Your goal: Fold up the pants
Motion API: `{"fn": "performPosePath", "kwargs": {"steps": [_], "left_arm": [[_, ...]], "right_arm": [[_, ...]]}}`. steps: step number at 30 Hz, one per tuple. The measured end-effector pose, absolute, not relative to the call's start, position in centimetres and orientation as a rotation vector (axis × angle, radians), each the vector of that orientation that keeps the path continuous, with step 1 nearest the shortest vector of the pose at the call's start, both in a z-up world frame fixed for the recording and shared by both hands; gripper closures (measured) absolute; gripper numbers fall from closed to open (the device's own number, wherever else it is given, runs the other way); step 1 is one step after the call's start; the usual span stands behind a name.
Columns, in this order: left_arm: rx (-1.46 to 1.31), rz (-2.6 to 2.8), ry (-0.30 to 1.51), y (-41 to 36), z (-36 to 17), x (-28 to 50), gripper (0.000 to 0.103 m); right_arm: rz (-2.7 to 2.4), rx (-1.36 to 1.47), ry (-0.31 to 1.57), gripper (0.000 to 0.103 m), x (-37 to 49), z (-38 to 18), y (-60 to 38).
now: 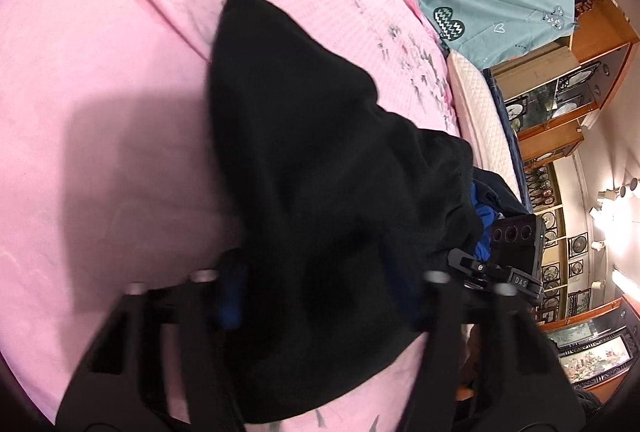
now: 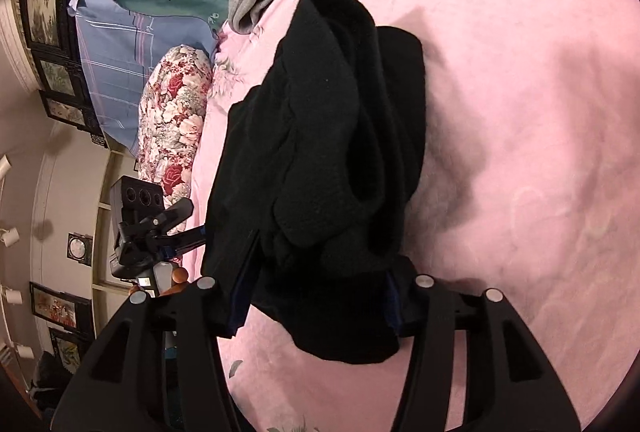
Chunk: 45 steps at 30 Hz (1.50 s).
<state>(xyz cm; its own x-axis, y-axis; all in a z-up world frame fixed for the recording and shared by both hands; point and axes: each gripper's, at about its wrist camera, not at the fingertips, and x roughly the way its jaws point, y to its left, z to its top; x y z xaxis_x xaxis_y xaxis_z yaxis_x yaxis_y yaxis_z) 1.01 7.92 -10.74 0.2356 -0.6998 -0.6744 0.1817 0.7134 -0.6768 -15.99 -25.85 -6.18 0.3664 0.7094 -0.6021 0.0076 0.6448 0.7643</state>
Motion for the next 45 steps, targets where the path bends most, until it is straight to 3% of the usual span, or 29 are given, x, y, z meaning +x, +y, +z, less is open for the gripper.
{"fn": "performPosePath", "kwargs": {"steps": [1,3,10,13,16,17,18,28,31,33,34,36,38,39,45], "left_arm": [[-0.530,-0.639,1.193,8.2,-11.0,1.0,0.072],[-0.583,-0.640,1.185,9.1,-11.0,1.0,0.085],[-0.610,-0.668,1.109,9.6,-8.5,0.8,0.089],[-0.602,-0.649,1.163,9.5,-9.4,1.1,0.088],[-0.627,-0.630,1.220,10.2,-11.1,0.8,0.077],[-0.645,-0.635,1.233,10.4,-11.4,0.7,0.064],[-0.674,-0.648,1.244,10.5,-11.8,0.6,0.060],[-0.617,-0.678,1.232,7.9,-11.3,0.2,0.050],[-0.638,-0.682,1.230,8.1,-11.5,0.2,0.052],[-0.621,-0.655,1.224,8.1,-11.5,0.1,0.069],[-0.607,-0.649,1.226,8.1,-11.6,0.0,0.072],[-0.639,-0.645,1.219,8.6,-11.8,-0.1,0.079],[-0.661,-0.661,1.194,8.8,-11.4,-0.2,0.081],[-0.657,-0.668,1.177,8.7,-10.9,-0.3,0.081],[-0.663,-0.697,1.068,8.9,-6.9,0.4,0.083]], "right_arm": [[0.512,0.772,1.117,0.062,-16.0,-6.4,-26.1],[0.520,0.804,1.107,0.068,-16.6,-6.9,-27.0],[0.539,0.849,1.083,0.071,-16.8,-5.9,-27.2],[0.550,0.848,1.073,0.071,-16.7,-4.9,-27.1],[0.536,0.776,1.086,0.071,-16.5,-4.6,-26.4],[0.536,0.777,1.097,0.071,-16.5,-4.8,-26.4],[0.531,0.774,1.111,0.071,-16.5,-5.1,-26.5],[0.543,0.813,1.131,0.064,-16.7,-6.5,-26.8],[0.558,0.797,1.107,0.055,-16.6,-6.1,-26.5],[0.566,0.770,1.101,0.047,-16.6,-5.8,-26.1],[0.571,0.762,1.098,0.040,-16.6,-5.6,-25.7],[0.569,0.751,1.094,0.038,-16.3,-5.4,-25.4],[0.564,0.765,1.078,0.050,-16.3,-5.6,-25.5],[0.554,0.771,1.081,0.067,-16.3,-5.8,-25.7],[0.560,0.807,1.032,0.074,-16.8,-4.3,-26.4]]}}
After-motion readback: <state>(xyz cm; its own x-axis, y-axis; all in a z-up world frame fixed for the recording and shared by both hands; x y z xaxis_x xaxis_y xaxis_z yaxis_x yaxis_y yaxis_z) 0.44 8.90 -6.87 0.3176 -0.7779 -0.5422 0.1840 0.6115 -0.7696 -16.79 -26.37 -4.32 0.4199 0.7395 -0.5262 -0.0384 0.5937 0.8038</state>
